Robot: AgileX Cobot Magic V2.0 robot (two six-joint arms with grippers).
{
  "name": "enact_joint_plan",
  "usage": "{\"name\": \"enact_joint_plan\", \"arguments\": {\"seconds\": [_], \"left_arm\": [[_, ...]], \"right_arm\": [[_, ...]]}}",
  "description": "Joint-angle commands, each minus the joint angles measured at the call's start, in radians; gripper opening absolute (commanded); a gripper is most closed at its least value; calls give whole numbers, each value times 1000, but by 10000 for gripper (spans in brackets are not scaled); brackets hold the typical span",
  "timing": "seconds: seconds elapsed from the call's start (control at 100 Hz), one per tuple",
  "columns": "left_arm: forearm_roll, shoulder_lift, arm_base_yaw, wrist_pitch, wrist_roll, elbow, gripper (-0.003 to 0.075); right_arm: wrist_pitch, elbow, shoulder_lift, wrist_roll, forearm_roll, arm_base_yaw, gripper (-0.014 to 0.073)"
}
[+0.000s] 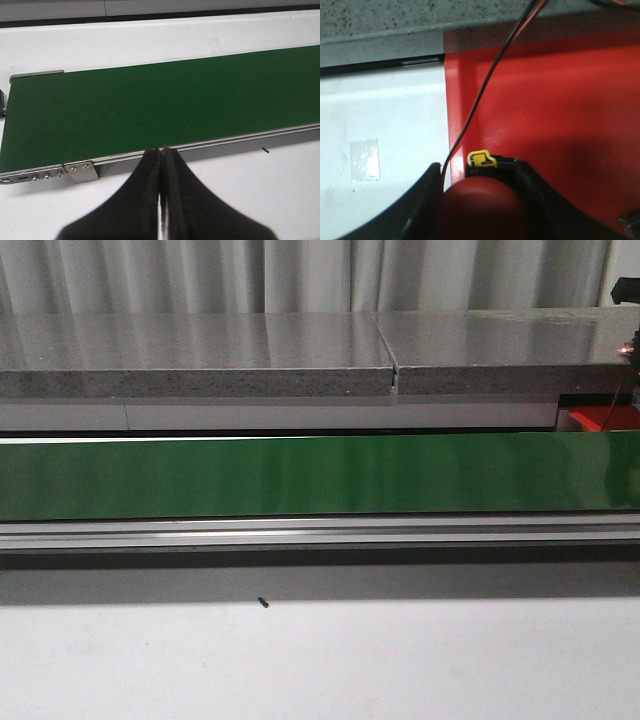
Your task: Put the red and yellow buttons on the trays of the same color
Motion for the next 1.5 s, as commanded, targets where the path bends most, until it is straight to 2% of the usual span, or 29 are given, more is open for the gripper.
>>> {"name": "enact_joint_plan", "arguments": {"seconds": [0.0,0.39,0.46,0.59,0.66,0.71,1.01,1.07,1.14,1.21,1.33,1.4,1.49], "left_arm": [[-20,-2,-7,-56,0,-24,-20],[-20,-2,-7,-56,0,-24,-20],[-20,-2,-7,-56,0,-24,-20],[-20,-2,-7,-56,0,-24,-20],[-20,-2,-7,-56,0,-24,-20],[-20,-2,-7,-56,0,-24,-20],[-20,-2,-7,-56,0,-24,-20],[-20,-2,-7,-56,0,-24,-20],[-20,-2,-7,-56,0,-24,-20],[-20,-2,-7,-56,0,-24,-20],[-20,-2,-7,-56,0,-24,-20],[-20,-2,-7,-56,0,-24,-20],[-20,-2,-7,-56,0,-24,-20]], "right_arm": [[-51,-50,-37,-8,3,-9,57],[-63,-57,49,-8,-18,-9,72],[-61,-57,50,-8,-14,-9,157],[-77,-57,50,-8,-11,-9,507],[-84,-57,44,-8,-11,-9,624],[-84,-57,38,-8,-11,-9,649],[-76,-56,-70,-34,-11,-3,644],[-58,-55,-95,-35,-11,-1,618],[-29,-55,-126,-35,-13,5,527],[7,-55,-158,-35,-15,16,378],[45,-54,-219,-35,-16,42,65],[52,-54,-259,-35,-16,64,-69],[73,-52,-308,-33,-14,95,-67]]}}
